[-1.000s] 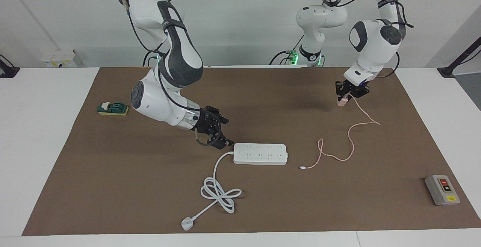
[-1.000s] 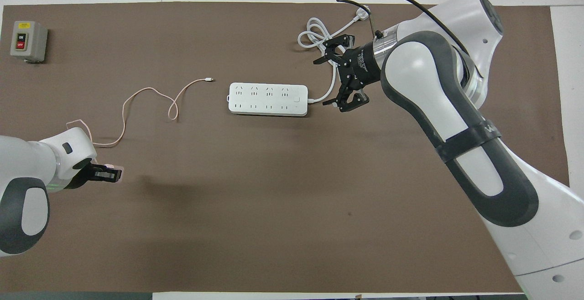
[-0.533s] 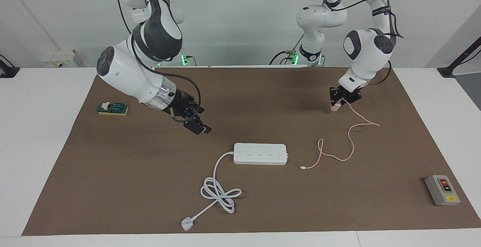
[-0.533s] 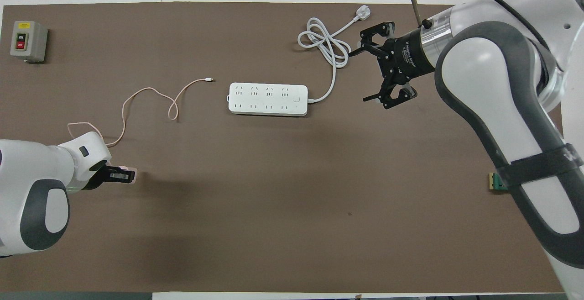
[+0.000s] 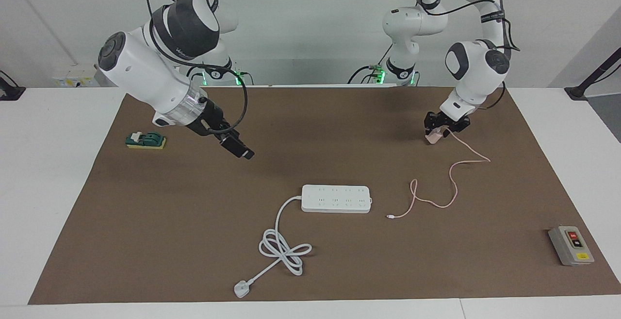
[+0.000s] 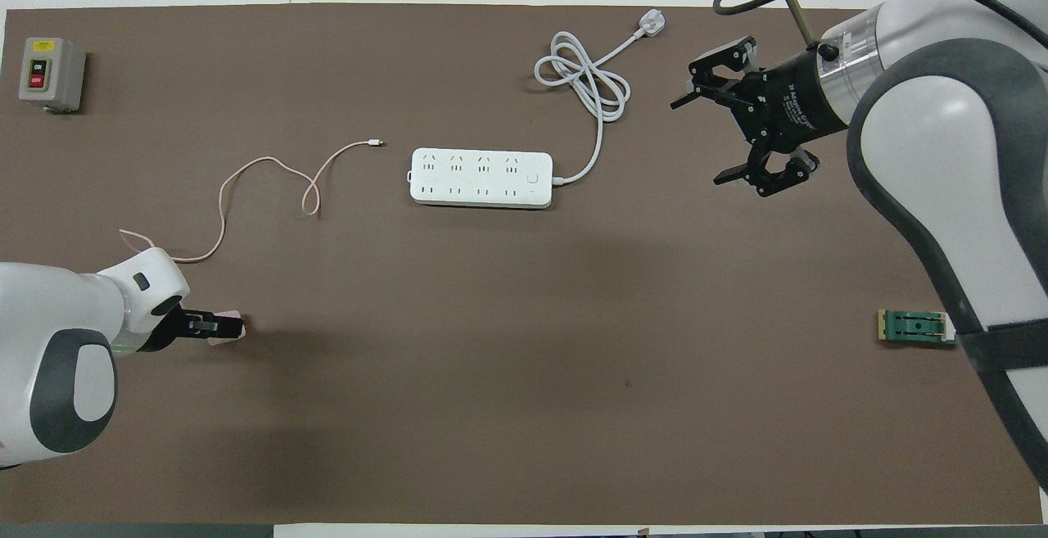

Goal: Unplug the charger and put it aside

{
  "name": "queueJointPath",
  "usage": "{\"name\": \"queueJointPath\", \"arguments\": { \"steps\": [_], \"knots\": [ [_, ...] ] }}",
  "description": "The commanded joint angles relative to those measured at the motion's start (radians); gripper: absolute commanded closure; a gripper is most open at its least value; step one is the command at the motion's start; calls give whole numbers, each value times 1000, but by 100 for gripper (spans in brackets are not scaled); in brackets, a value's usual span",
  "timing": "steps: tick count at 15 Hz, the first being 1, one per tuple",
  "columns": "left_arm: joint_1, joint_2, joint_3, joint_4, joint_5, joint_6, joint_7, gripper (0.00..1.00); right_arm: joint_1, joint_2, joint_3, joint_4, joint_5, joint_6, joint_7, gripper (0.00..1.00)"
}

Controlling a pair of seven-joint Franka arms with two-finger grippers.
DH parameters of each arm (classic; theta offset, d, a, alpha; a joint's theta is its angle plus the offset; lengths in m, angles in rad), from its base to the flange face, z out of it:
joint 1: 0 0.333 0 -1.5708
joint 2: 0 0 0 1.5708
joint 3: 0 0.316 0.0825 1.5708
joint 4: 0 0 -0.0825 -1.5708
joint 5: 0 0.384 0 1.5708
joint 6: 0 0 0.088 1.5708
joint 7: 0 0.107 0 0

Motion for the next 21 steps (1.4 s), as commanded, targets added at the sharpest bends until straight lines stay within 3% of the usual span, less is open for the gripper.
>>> {"name": "queueJointPath", "arguments": {
  "steps": [1,4,6,11,15,21],
  "knots": [
    [67,-6,-3,-6,-11,15,40,0,-21,-44,9,-21,-107,-27,-217,0],
    [104,15,0,45,5,-23,49,0,-47,-70,9,-19,-178,-67,-419,0],
    [118,17,0,100,70,-100,49,0,-48,-99,9,-19,-256,-96,-529,0],
    [141,12,2,281,81,-299,43,0,-54,-174,11,-24,-402,-165,-747,0],
    [144,8,2,436,87,-451,-41,0,-116,-216,12,-39,-405,-191,-957,0],
    [144,14,0,645,107,-652,-176,0,-133,-315,11,-130,-407,-262,-975,0]
  ]
}}
